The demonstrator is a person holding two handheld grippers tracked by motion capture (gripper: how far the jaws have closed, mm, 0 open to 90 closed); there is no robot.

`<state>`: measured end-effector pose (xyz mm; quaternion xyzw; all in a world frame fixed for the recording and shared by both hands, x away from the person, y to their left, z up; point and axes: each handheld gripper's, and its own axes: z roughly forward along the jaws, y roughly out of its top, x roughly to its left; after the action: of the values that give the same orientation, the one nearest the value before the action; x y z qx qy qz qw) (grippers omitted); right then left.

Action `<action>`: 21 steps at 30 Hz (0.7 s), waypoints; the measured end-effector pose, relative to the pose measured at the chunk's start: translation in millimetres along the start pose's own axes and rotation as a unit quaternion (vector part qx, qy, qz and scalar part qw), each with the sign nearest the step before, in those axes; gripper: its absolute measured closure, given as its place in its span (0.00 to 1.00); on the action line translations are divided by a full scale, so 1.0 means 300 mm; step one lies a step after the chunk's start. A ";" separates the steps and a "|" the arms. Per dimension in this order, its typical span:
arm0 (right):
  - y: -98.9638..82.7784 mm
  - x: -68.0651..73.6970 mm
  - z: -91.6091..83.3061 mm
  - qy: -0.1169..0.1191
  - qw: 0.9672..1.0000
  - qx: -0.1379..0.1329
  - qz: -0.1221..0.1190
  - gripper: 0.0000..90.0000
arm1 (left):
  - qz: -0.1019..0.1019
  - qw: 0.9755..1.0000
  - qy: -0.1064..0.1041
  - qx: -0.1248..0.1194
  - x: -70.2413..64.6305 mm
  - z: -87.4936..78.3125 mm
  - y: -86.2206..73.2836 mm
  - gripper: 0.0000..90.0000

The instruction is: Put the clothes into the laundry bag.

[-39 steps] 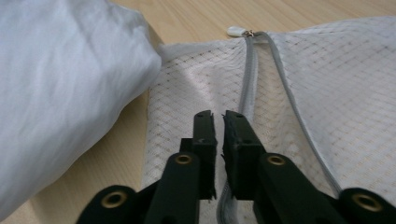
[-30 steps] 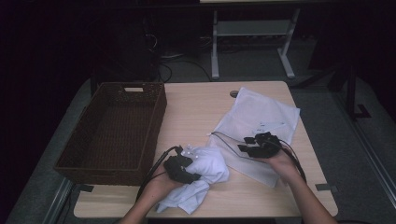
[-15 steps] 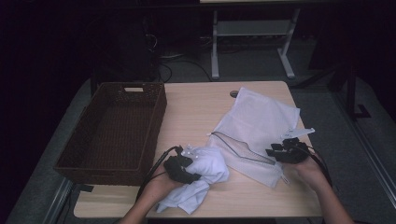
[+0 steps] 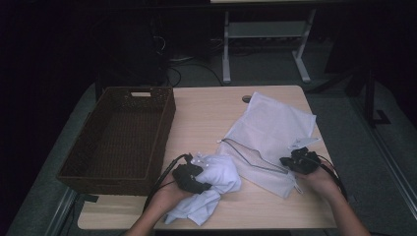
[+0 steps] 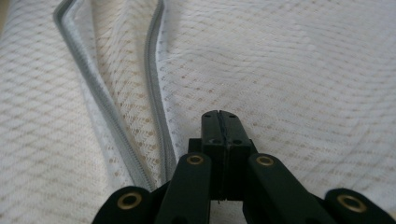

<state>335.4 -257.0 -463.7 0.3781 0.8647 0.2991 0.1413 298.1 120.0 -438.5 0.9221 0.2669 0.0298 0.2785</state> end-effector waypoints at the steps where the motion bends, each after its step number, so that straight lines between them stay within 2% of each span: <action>1: 0.003 0.011 0.000 0.006 1.000 0.003 -0.007 1.00 | 0.000 1.000 0.000 0.000 0.000 0.000 0.000 0.63; 2: 0.005 0.019 -0.001 0.012 1.000 0.006 -0.011 1.00 | 0.000 1.000 0.001 0.000 -0.001 0.000 0.000 0.63; 6: 0.015 0.067 -0.004 0.056 0.998 0.019 -0.030 0.98 | 0.000 1.000 0.001 0.000 -0.001 0.000 0.000 0.63; 8: 0.022 0.082 -0.004 0.055 0.998 0.020 -0.036 0.90 | 0.000 1.000 0.001 0.000 -0.001 0.000 0.000 0.63; 10: 0.032 0.084 -0.010 0.054 0.998 0.005 -0.026 0.80 | 0.000 1.000 0.000 0.000 0.000 0.000 0.000 0.63; 11: 0.039 0.084 -0.018 0.057 0.998 -0.012 -0.012 0.74 | 0.000 1.000 0.000 0.000 0.000 0.000 0.000 0.63; 13: 0.056 0.089 -0.026 0.058 0.997 -0.043 0.010 0.67 | 0.000 1.000 0.000 0.000 0.000 0.000 0.000 0.63; 17: 0.091 0.106 -0.009 0.061 0.995 -0.072 0.032 0.66 | 0.001 1.000 0.001 0.001 -0.001 0.000 0.001 0.63; 21: 0.138 0.129 0.024 0.057 0.995 -0.078 0.032 0.67 | 0.000 1.000 0.001 0.001 -0.001 0.001 0.001 0.63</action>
<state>336.4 -203.2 -444.2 0.3755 0.8328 0.3914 0.1110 297.9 119.5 -438.5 0.9223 0.2671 0.0307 0.2775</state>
